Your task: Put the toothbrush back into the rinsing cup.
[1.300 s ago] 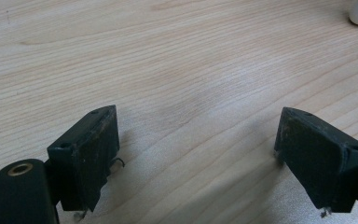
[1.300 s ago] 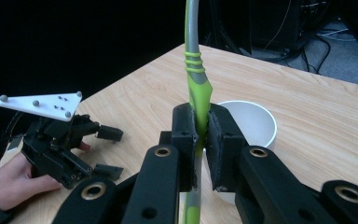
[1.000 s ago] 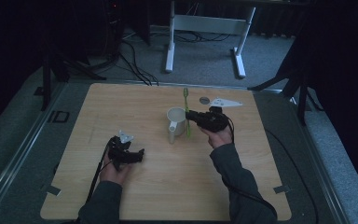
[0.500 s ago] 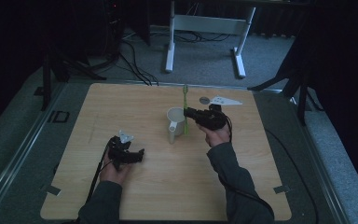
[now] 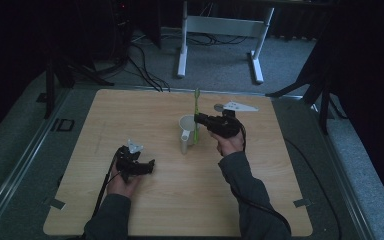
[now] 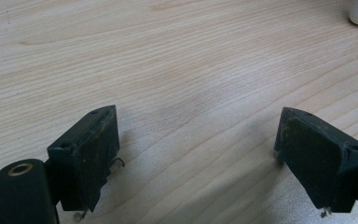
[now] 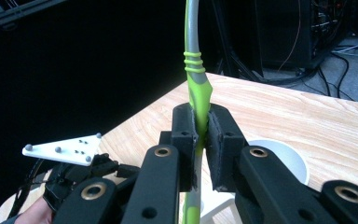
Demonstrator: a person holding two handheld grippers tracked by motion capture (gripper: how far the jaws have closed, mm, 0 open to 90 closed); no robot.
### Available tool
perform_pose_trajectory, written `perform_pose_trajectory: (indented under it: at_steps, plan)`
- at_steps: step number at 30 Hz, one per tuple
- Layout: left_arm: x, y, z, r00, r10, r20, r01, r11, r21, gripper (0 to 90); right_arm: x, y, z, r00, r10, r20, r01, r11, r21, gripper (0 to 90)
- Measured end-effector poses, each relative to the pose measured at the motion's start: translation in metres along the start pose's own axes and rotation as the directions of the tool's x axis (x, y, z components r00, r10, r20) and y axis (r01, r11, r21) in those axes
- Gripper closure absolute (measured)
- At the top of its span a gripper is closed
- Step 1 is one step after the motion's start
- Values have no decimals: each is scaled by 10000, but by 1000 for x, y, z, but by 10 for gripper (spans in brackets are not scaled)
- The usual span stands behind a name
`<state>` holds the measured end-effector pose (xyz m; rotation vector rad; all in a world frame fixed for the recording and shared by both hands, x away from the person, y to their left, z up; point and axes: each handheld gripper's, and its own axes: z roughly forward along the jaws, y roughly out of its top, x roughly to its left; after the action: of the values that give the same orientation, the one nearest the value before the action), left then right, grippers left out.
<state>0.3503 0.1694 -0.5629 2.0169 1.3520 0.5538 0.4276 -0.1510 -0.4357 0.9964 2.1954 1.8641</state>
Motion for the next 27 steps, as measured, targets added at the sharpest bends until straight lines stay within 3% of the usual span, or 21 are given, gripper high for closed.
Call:
perform_pose_trajectory:
  at_steps: [18,27]
  plan:
    - [-1,0,0,10000,-22,-3,22,10000,-26,143,0,3,7,9992,294,-254,-307,9981,-543,822]
    - [-2,0,0,10000,-14,-8,14,10000,-24,143,0,4,13,9996,261,-87,-266,9977,-616,822]
